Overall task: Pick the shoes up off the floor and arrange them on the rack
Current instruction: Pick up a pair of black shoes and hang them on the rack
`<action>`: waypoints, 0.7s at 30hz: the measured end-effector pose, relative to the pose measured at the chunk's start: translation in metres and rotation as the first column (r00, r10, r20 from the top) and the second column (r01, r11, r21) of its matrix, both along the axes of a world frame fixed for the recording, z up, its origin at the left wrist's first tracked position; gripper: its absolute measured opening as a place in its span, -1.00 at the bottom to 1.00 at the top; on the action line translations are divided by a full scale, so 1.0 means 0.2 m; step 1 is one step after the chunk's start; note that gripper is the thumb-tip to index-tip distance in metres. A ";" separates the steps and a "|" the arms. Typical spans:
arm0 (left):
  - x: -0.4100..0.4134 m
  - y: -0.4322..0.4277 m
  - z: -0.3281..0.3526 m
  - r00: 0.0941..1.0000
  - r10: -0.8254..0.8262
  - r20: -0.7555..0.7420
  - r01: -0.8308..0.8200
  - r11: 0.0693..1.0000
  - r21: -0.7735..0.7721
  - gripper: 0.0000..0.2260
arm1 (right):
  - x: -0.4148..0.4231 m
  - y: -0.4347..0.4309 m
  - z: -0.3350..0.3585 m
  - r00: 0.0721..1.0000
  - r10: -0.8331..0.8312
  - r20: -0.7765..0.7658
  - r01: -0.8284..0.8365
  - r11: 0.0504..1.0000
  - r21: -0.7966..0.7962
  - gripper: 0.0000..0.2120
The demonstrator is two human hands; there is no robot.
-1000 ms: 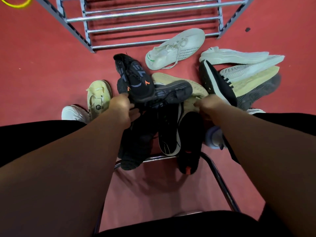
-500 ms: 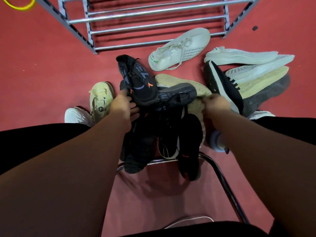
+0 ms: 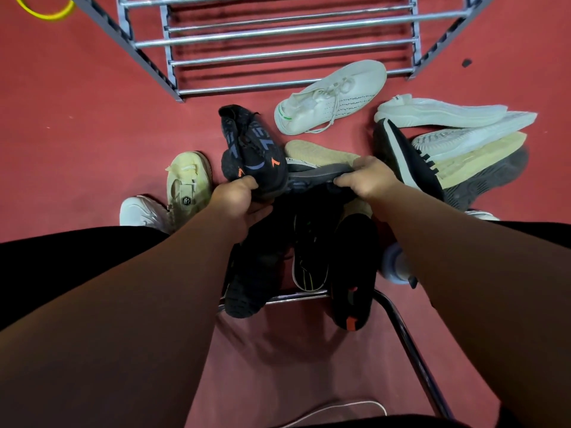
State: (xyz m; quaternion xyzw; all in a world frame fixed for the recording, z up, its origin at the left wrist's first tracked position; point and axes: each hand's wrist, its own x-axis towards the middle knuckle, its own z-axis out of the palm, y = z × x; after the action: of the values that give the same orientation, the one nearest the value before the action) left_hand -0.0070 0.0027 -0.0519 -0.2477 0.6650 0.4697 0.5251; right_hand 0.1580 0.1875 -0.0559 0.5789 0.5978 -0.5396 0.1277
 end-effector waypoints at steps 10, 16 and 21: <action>-0.04 0.01 0.28 0.999 -0.005 0.048 0.003 1.000 0.028 -0.75 | 0.03 -0.10 0.26 0.998 -0.026 0.059 0.046 0.935 -0.351 -0.86; -0.10 -0.04 0.73 0.985 -0.173 -0.015 0.174 0.983 0.067 -0.78 | -0.02 -0.04 0.75 0.998 0.012 0.057 -0.002 0.983 -0.182 -0.92; -0.13 -0.12 1.16 0.964 -0.237 -0.118 0.249 0.963 0.100 -0.78 | 0.07 -0.04 1.19 0.993 -0.090 -0.072 0.088 0.996 -0.028 -0.84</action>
State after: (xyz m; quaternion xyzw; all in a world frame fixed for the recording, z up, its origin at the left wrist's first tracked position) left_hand -0.0334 -0.0223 0.1795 -0.1089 0.6893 0.4511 0.5563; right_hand 0.1724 0.1785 0.1815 0.5833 0.5689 -0.5730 0.0889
